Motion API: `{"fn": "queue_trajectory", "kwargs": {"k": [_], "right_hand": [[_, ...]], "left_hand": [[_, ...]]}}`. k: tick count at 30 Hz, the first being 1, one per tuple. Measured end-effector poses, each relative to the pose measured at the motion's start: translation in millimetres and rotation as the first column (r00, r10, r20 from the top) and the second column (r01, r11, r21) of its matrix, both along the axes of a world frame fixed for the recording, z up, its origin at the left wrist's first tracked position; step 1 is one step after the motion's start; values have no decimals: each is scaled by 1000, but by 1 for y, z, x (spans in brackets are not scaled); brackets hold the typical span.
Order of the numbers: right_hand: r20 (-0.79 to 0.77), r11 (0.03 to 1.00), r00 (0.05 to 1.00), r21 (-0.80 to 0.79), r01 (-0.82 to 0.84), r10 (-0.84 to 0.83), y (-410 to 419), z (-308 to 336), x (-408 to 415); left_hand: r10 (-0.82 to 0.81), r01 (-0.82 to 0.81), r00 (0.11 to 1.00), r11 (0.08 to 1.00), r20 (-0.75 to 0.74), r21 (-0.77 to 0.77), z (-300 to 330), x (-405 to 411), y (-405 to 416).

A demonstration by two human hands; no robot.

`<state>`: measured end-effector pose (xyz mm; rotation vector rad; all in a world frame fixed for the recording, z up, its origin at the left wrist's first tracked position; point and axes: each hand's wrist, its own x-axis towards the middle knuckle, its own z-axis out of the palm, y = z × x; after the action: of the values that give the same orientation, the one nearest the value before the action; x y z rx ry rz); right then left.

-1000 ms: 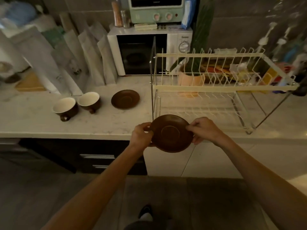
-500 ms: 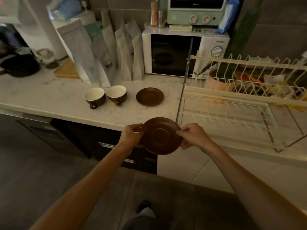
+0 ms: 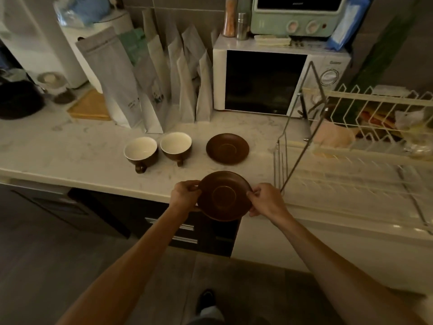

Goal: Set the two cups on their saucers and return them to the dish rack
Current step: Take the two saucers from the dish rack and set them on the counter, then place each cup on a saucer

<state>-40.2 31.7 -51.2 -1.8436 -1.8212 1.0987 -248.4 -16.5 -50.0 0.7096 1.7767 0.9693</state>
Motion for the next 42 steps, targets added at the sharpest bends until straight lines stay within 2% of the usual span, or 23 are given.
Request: {"fn": "queue_trajectory", "kwargs": {"k": [3,11,23,27,30,35,39,42], "right_hand": [[61,999,997,-19,49,-48,10,-4,-15],[71,986,987,-65,151,-146,25,-14,-27],[122,988,981,-3,152,-151,39,-23,-25],[186,991,973,17,132,-132,40,-25,-23],[336,997,940,57,47,-63,40,-22,-27],[545,956,834,279,-86,-84,41,-3,-41],[452,940,890,328,-95,-68,58,17,-64],[287,956,958,280,-84,0,76,32,-89]], "left_hand": [[-25,25,1000,1000,7,-9,-9,-14,16],[-99,100,995,995,25,-23,-25,-27,42],[-110,110,994,994,15,-17,-39,-29,57],[-151,151,989,989,-3,-6,-42,-31,59],[-184,184,983,983,-18,-17,-37,-35,60],[-254,258,949,966,-186,2,-22,-57,58],[-215,233,936,972,-279,30,-8,-84,54],[-55,66,987,996,-152,68,3,-102,52]]}}
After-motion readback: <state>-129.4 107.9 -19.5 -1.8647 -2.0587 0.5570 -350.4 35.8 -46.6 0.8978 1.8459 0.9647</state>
